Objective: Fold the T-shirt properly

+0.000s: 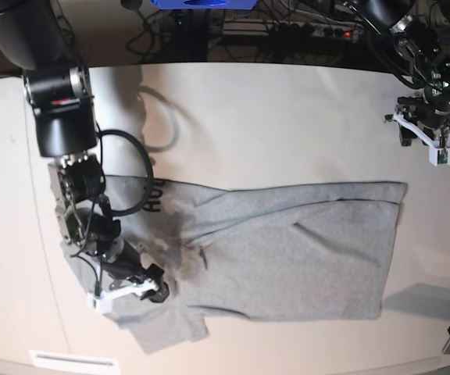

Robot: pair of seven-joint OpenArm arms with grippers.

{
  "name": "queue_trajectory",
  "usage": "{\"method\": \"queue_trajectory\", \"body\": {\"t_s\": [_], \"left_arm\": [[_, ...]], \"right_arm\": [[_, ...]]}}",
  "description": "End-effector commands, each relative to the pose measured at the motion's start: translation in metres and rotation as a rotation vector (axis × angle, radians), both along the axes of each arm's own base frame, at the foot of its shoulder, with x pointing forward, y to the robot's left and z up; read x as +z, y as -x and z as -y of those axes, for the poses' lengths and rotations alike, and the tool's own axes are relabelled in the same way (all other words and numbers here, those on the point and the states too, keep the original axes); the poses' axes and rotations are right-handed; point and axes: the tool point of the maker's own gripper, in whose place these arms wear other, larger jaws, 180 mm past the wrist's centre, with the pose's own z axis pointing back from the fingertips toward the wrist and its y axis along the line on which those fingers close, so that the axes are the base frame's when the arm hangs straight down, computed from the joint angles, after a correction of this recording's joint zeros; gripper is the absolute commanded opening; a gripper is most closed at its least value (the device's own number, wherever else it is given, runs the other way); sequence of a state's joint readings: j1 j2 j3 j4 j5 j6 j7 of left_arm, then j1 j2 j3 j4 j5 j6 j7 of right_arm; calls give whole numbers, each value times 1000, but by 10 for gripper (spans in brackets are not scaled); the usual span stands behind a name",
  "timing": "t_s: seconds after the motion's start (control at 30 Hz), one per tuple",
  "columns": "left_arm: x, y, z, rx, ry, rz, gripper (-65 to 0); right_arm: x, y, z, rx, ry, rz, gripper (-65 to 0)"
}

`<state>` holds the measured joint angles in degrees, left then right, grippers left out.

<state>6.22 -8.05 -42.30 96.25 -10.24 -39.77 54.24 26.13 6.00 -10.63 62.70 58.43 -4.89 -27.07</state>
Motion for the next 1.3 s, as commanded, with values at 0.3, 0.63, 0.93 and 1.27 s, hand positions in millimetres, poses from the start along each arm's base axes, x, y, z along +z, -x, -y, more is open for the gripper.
{"method": "queue_trajectory", "body": {"t_s": [0.3,0.63,0.93,1.27], "left_arm": [[30,-36,-14,140,162,119,-354],[27,-98,5,128,371,209,-361],[41,-123,6,120,397,306,-361],[14,-132,-1,146,486,326,-361]], "right_arm": [[-5,99,3,86,74,-49,-447],[-62,183,14,116,261,-203,-447],[-77,200,17,123,275,-249,-447],[-83,209,18,126,275,-270,-447]]}}
